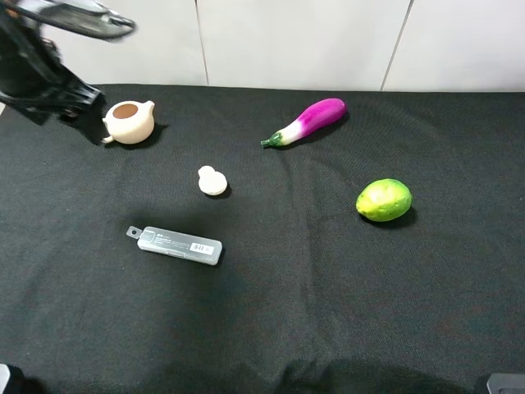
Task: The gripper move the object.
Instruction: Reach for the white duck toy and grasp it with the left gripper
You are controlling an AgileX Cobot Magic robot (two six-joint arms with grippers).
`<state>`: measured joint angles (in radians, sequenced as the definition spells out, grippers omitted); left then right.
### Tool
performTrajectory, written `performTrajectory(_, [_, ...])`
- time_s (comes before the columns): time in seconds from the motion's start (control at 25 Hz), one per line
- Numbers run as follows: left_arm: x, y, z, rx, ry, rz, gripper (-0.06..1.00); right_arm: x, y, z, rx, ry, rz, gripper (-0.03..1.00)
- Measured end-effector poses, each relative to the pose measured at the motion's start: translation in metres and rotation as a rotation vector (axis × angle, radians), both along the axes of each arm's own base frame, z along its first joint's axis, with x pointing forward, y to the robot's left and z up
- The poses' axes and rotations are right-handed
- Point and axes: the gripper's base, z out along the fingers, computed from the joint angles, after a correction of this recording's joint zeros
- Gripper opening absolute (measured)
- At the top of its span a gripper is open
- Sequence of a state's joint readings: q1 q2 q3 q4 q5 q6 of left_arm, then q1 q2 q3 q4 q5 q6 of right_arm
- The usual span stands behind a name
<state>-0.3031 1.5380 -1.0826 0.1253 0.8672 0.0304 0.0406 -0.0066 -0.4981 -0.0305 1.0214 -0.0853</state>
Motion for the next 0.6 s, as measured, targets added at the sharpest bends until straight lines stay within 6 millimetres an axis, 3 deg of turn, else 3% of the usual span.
performTrajectory(0.6, [0.024, -0.094, -0.053, 0.038, 0.108, -0.231, 0.83, 0.0, 0.0, 0.0, 0.0, 0.0, 0.0, 0.69])
